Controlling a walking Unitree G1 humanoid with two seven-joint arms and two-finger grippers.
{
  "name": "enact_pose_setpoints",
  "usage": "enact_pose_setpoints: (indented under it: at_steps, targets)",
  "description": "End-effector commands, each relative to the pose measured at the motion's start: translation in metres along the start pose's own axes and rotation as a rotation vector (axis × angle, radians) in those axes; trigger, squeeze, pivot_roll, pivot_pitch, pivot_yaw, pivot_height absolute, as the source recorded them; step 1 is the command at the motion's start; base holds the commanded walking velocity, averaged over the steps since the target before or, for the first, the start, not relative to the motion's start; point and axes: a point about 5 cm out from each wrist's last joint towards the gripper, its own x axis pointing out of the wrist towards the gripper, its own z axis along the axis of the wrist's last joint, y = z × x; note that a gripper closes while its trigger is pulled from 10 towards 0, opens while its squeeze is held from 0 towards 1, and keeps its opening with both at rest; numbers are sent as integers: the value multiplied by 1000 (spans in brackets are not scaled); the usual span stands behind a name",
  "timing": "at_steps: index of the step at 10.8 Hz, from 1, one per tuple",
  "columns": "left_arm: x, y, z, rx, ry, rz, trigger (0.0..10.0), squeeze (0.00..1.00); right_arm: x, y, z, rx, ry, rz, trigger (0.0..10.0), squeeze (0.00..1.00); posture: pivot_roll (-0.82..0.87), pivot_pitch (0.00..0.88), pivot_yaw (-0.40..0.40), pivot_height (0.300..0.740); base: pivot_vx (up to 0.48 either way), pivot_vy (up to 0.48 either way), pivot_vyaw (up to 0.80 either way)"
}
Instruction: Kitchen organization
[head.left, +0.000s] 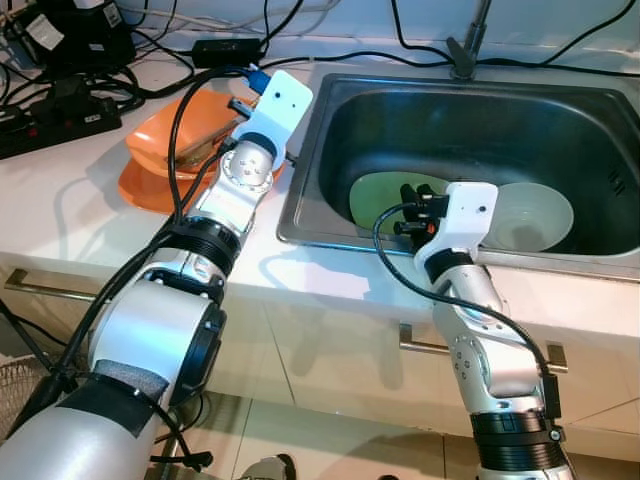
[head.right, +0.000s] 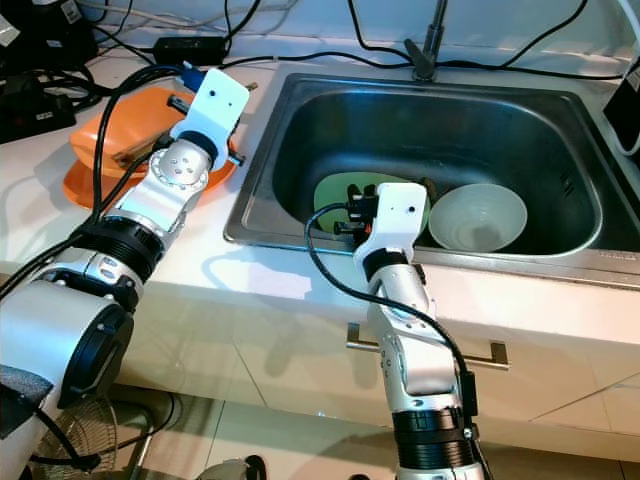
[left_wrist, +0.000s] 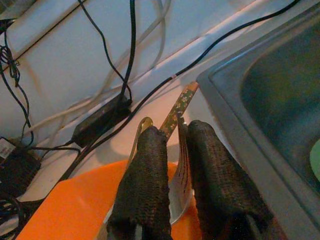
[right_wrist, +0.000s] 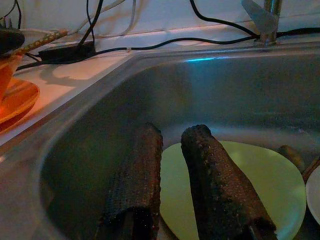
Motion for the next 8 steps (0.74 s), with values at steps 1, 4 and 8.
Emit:
enact_pose_setpoints:
  at_steps: [1, 4, 8]
  targets:
    - [2, 6, 3, -6, 7, 22, 0, 0, -5, -2, -12, -5, 61, -15, 10000, 0, 103, 193, 47, 740, 0, 0, 0]
    - [2, 7, 3, -6, 4, 26, 0, 0, -4, -2, -12, -2, 63, -16, 10000, 0, 106, 190, 46, 740, 0, 0, 0]
    - [2, 6, 6, -75, -2, 0, 2824, 0, 0, -3, -11, -5, 58, -13, 10000, 0, 109, 187, 42, 740, 0, 0, 0]
